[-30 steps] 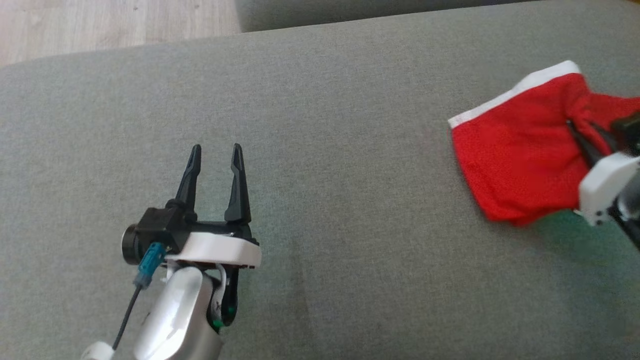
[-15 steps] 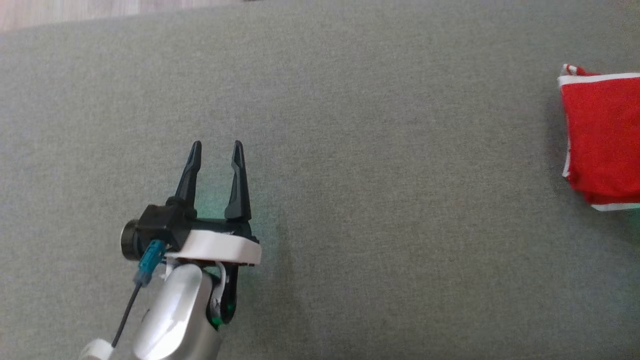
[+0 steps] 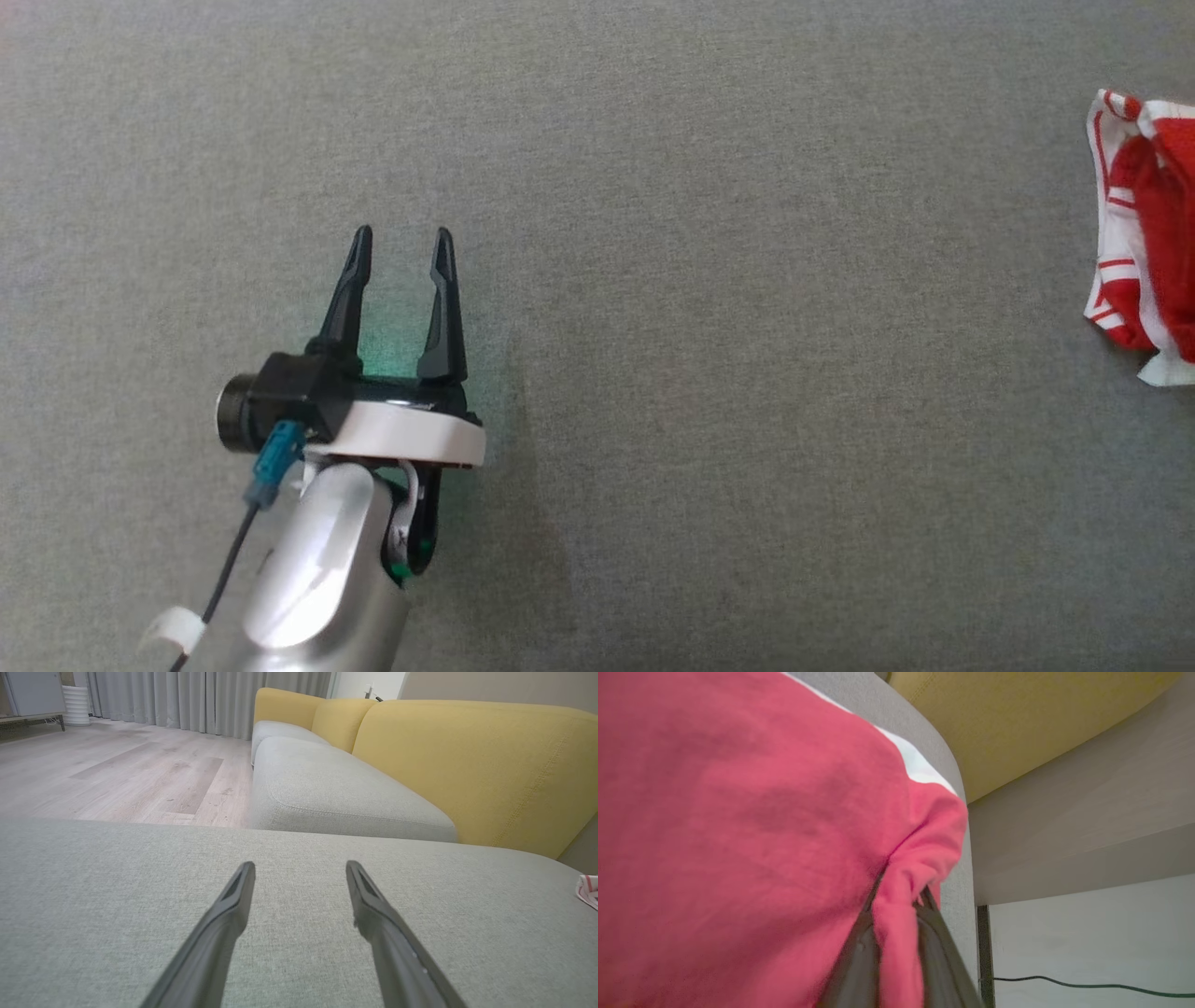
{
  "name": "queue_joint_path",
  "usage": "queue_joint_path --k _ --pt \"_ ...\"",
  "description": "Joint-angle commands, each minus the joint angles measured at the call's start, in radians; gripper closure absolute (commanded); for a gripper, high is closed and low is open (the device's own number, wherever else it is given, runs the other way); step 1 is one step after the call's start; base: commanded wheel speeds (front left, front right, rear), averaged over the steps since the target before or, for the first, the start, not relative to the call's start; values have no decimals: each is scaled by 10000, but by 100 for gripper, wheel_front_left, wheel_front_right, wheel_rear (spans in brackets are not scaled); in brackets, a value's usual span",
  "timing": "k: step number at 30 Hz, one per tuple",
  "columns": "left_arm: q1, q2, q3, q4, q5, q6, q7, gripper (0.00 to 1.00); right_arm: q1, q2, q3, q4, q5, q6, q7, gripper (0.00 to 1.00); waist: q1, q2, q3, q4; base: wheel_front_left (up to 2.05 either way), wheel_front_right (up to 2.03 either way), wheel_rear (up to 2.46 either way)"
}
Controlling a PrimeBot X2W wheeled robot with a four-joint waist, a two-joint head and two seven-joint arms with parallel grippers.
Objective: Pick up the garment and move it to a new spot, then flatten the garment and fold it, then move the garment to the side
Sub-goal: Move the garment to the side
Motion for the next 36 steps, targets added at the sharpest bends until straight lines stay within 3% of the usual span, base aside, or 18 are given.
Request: queue_joint_path --k 1,2,12,21,28,36 --pt "-332 89 374 -285 78 -30 -51 0 -126 -285 -58 -179 -150 -9 -172 7 -1 0 -15 -5 0 0 0" --pt "-350 89 414 -267 80 -32 -51 0 -167 -222 -194 -181 -265 -9 -252 0 -1 0 -50 -12 0 0 0" --pt "17 89 540 -199 -88 -54 -51 0 -302 1103 -1829 -1065 -854 -9 -703 0 -1 0 -1220 -165 0 0 0" --pt "473 89 602 -549 -267 114 -51 0 280 3604 -2870 -3892 279 -9 -1863 0 -1 0 -2258 -74 0 0 0" --pt "842 89 499 -793 -499 203 -51 0 2031 5637 -2391 -6110 1559 -9 -2287 0 -1 0 -2691 152 0 0 0" --pt "1267 89 529 -1041 -306 234 -51 0 3822 6216 -1591 -6318 1747 -9 -2613 0 -1 0 -2858 280 0 0 0"
